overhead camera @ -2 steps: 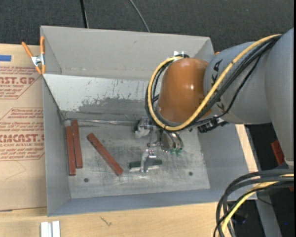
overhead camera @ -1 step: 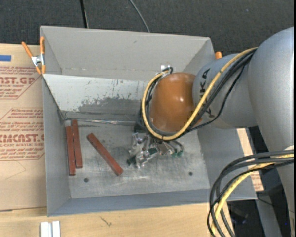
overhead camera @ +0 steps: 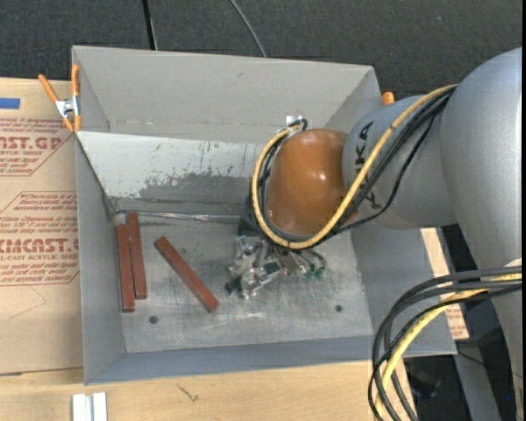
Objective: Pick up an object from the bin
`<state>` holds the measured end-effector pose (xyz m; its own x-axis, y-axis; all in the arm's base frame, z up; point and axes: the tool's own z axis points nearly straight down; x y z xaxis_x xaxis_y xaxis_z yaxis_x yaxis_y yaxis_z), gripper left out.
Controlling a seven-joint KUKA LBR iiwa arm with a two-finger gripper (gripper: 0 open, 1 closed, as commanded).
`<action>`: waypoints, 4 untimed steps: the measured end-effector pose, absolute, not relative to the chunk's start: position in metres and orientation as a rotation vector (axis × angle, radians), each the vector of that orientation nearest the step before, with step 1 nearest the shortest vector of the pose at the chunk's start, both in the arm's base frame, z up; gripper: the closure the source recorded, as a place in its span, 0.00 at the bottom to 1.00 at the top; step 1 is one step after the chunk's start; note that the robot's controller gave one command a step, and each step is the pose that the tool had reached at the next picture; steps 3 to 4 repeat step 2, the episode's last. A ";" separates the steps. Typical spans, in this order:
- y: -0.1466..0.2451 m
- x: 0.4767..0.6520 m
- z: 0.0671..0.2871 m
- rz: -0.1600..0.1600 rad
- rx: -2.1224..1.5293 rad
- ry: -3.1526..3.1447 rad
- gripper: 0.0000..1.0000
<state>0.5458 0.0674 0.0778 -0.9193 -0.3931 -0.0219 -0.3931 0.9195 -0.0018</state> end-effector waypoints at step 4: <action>0.084 0.594 0.252 0.001 -0.673 3.055 1.00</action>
Offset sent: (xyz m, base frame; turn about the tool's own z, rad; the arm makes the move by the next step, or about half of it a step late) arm 0.0459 0.0137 0.1699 -0.0276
